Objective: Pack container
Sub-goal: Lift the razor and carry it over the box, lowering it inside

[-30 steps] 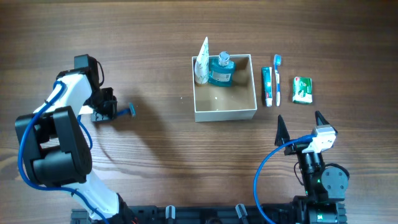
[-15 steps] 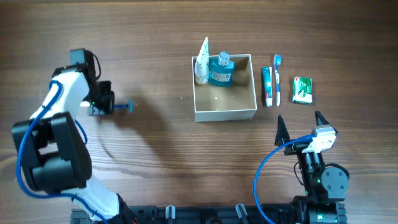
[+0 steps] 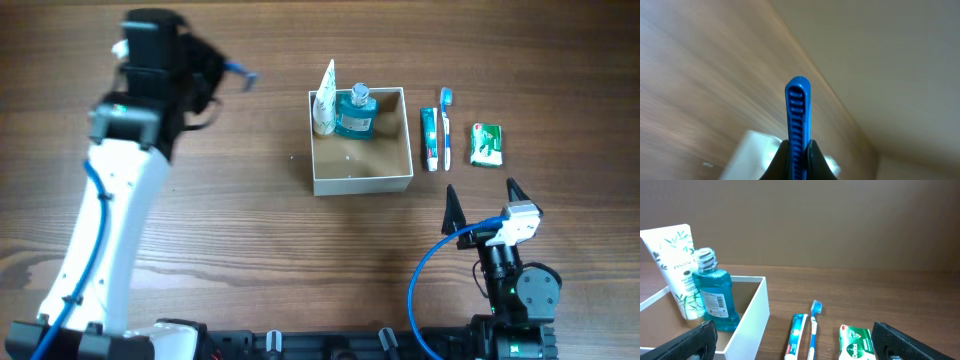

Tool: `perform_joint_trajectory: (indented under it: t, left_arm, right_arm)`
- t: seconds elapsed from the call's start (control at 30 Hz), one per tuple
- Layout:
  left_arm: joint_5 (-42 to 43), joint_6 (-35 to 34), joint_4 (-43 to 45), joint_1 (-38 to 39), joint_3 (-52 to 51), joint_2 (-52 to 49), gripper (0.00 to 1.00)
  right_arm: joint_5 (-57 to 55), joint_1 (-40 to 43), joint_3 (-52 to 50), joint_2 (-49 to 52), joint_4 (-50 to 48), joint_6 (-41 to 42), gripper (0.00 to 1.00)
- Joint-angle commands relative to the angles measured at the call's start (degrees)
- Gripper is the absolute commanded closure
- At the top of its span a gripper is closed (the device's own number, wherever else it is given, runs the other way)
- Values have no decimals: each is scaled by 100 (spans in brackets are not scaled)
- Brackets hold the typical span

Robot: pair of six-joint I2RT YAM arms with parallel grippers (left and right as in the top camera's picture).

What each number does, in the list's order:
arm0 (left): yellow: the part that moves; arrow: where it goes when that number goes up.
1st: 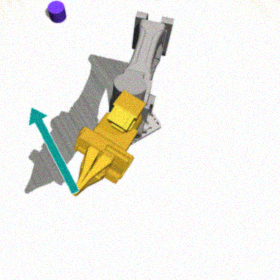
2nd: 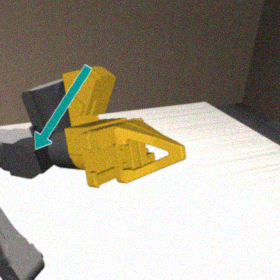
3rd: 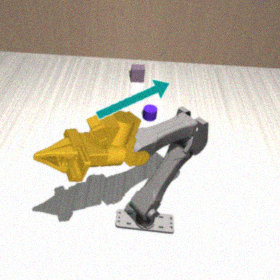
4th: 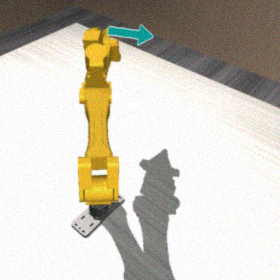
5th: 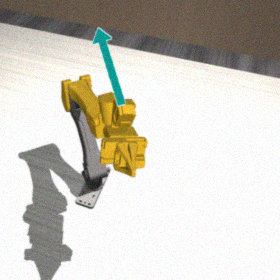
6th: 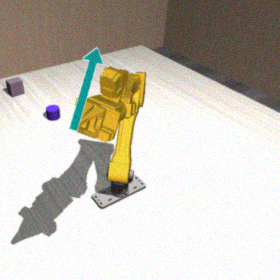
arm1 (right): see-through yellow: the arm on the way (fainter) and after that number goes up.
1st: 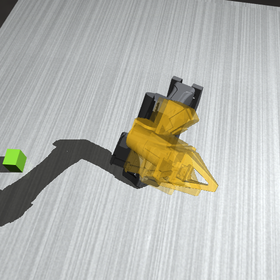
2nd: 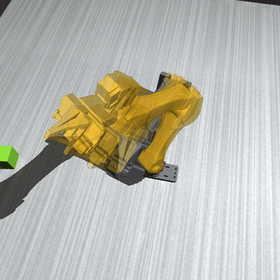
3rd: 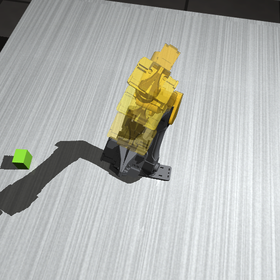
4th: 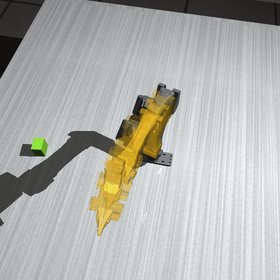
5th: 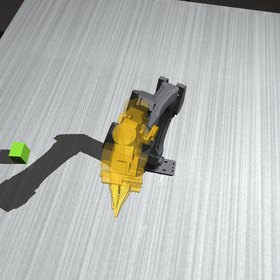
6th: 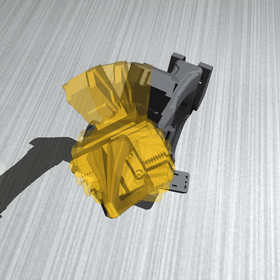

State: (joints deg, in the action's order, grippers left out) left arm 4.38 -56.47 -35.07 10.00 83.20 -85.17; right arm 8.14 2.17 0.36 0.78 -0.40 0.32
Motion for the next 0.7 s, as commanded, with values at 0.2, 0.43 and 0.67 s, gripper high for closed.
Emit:
perform_joint_trajectory:
  t: [0.2, 0.43, 0.67]
  left_arm:
    - [-398, 1106, 442, 2179, 17, -393, 96]
    - [-1045, 1073, 422, 2479, 15, -750, 94]
    - [-664, 916, 227, 2505, 15, -1462, 89]
  right_arm:
    - [52, -35, -7, -35, -22, -15, 0]
    - [52, -35, -7, -35, -22, -17, 0]
    - [52, -35, -7, -35, -22, -15, 0]
